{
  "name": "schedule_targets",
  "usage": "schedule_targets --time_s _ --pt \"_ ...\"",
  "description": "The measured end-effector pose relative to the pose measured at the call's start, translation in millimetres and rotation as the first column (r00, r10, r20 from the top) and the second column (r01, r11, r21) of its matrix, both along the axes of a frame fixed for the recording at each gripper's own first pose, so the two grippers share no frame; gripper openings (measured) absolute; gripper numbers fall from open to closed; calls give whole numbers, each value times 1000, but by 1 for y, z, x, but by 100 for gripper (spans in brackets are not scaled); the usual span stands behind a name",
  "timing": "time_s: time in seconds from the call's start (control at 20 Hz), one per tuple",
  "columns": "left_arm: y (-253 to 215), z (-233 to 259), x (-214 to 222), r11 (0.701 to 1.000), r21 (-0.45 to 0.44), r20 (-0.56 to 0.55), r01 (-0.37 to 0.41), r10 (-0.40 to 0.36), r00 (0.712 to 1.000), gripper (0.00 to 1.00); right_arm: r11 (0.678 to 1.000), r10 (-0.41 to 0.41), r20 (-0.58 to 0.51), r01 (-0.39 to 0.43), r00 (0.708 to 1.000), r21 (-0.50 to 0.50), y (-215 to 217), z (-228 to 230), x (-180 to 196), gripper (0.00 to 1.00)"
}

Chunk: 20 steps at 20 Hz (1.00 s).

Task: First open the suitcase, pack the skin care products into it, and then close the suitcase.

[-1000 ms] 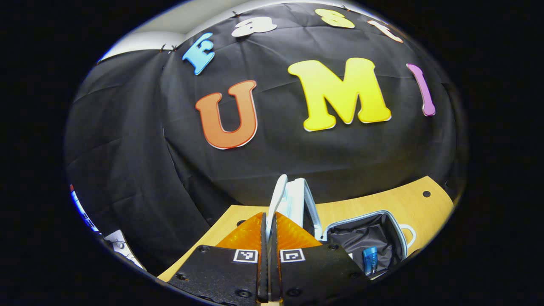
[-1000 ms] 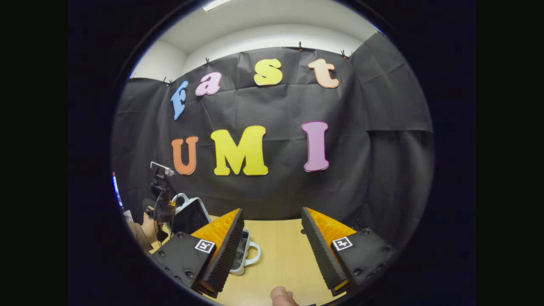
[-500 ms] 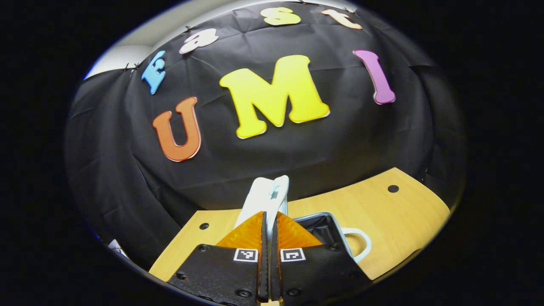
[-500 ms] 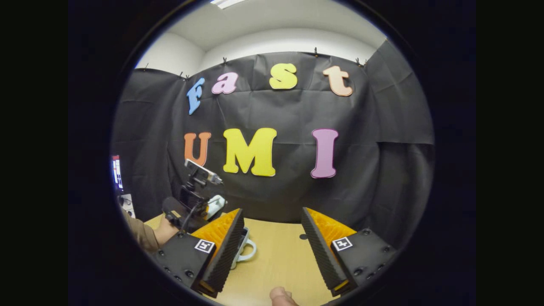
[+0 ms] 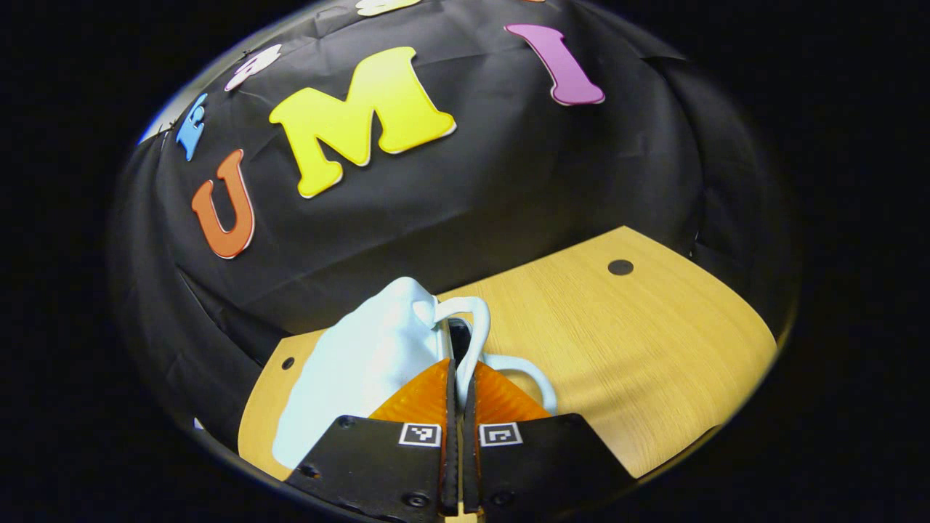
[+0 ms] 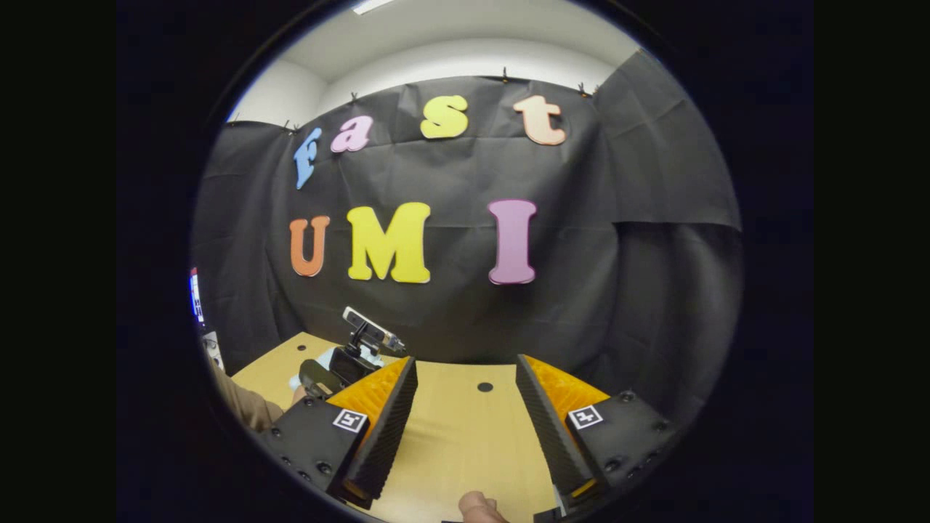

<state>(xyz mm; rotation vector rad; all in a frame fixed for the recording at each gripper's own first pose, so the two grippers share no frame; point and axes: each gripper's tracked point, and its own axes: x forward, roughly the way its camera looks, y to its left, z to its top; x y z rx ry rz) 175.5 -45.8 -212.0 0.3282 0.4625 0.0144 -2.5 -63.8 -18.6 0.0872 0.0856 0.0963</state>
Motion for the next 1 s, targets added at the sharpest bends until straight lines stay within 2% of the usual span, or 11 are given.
schedule_targets --time_s 0.35,0.55,0.7,0.8,0.85,0.95,1.0 --pt "-12 -39 13 998 68 -87 -3 9 996 7 996 -83 -96 86 992 37 -44 -38 4 81" --pt "-26 -51 14 997 71 -128 29 -20 992 13 993 -83 -139 94 987 73 -50 -51 10 82" --pt "-36 -54 8 1000 16 -141 27 -24 990 36 993 -73 -155 86 985 76 -51 -53 17 82" --pt "-35 -44 5 999 -39 -130 8 -13 991 44 994 -63 -161 76 985 74 -47 -50 20 80" --pt "-37 -31 4 997 -74 -94 10 -17 995 55 995 -60 -151 72 987 73 -44 -45 22 80" --pt "-31 1 1 994 -102 -18 26 -28 999 64 995 -66 -128 74 990 62 -33 -36 28 81" --pt "-22 14 -5 993 -119 7 21 -20 1000 81 995 -69 -125 77 990 58 -23 -35 32 81"
